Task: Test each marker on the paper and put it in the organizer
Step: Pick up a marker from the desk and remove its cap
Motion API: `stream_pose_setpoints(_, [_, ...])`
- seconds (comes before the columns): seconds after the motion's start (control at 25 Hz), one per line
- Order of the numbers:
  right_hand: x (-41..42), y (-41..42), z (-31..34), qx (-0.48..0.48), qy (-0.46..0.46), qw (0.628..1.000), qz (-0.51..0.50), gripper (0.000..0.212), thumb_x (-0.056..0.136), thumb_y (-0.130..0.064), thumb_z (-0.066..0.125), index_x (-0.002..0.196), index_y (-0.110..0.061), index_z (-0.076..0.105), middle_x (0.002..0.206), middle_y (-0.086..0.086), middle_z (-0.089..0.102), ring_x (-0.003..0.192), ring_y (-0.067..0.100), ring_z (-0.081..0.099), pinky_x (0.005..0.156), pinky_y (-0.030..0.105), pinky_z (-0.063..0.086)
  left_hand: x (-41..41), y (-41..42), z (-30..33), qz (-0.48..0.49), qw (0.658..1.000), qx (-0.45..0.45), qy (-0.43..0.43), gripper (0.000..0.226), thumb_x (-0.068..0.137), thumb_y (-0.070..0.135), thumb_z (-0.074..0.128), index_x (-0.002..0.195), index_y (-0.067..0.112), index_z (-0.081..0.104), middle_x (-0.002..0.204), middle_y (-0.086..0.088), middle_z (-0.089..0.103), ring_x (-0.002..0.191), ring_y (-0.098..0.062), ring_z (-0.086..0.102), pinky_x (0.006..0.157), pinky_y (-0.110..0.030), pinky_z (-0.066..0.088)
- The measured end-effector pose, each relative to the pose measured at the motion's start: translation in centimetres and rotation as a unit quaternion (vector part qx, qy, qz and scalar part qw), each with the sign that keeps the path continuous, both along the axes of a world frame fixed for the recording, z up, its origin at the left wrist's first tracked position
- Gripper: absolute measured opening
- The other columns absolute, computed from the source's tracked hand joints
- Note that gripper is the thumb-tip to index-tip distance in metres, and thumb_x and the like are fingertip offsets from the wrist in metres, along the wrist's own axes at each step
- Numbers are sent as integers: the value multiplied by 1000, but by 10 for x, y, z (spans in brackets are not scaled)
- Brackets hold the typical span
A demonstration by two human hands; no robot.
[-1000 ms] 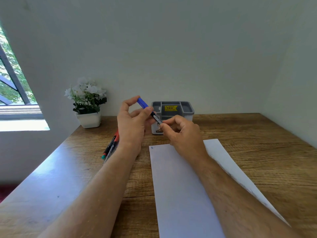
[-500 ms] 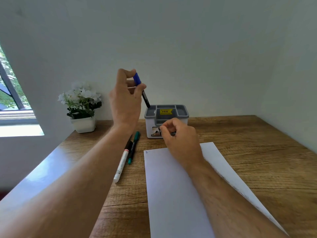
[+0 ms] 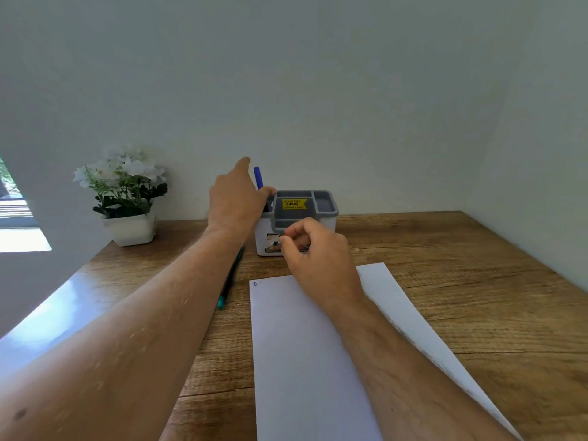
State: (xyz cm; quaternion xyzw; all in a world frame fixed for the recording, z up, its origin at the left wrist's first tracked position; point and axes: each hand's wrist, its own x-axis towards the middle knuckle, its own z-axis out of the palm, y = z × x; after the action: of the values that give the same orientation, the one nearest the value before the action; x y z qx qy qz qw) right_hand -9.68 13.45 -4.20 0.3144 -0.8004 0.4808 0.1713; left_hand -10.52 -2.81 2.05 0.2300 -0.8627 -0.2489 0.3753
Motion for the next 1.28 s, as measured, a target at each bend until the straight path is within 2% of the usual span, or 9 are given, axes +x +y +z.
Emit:
stream_pose_setpoints(0.16, [-2,1,0,0,-14,999,-35,6,92,-33,62,97,-30,61,79,-17,62,73,1,62,62,16,51,-3,7,-7,-63,987,127,-78,88,77,58,71,143,9,41,133,-10,59,110,-24,56,84,-29,45])
stream_pose_setpoints(0.24, [-4,3,0,6,-20,997,-69,8,91,-31,63,98,-30,60,83,-16,60,75,2,60,61,14,48,-2,11,-11,-83,985,121,-96,70,78,49,73,130,7,53,121,-7,61,92,-16,52,65,-21,38])
stream_pose_setpoints(0.4, [-8,5,0,16,-46,995,-82,16,90,-28,63,106,-28,60,98,-9,63,86,6,61,68,18,50,2,13,-14,-60,990,102,-78,41,80,43,71,108,16,57,97,1,57,67,-2,46,52,-18,31])
stream_pose_setpoints(0.52, [-8,7,1,18,-46,995,-84,16,90,-27,64,105,-28,60,96,-10,62,84,6,60,65,17,47,6,16,-14,-60,989,96,-90,47,82,52,68,109,16,56,106,-3,61,74,-4,49,57,-17,33])
stream_pose_setpoints(0.68, [-8,11,5,16,-51,995,-82,9,90,-25,64,98,-27,62,87,-10,64,79,5,61,63,17,49,24,23,-3,-13,993,100,-60,79,87,68,52,136,7,51,131,-11,61,110,-21,57,85,-33,44])
stream_pose_setpoints(0.8, [-5,13,8,17,-42,996,-79,5,90,-23,63,94,-27,62,83,-10,65,77,5,62,63,17,50,49,15,13,34,995,86,-27,46,91,53,54,96,11,73,96,-5,75,77,-15,66,67,-28,50])
stream_pose_setpoints(0.88, [-1,12,9,23,-34,997,-69,8,91,-23,63,90,-30,59,80,-11,63,75,5,62,61,16,48,66,11,19,45,992,96,-67,43,88,51,58,80,11,73,76,-2,74,70,-18,68,61,-28,52])
stream_pose_setpoints(1.0, [6,9,9,33,-19,998,-57,15,90,-24,64,86,-34,54,75,-17,56,71,4,59,60,16,48,85,15,5,61,987,53,-137,34,82,49,66,77,16,71,72,-1,68,64,-17,62,50,-24,42])
stream_pose_setpoints(1.28, [8,6,7,50,8,998,-38,10,89,-23,63,92,-31,59,80,-14,60,75,5,62,61,17,50,84,16,-26,118,961,-81,-236,40,77,55,73,92,18,70,86,-7,68,77,-26,64,67,-37,56])
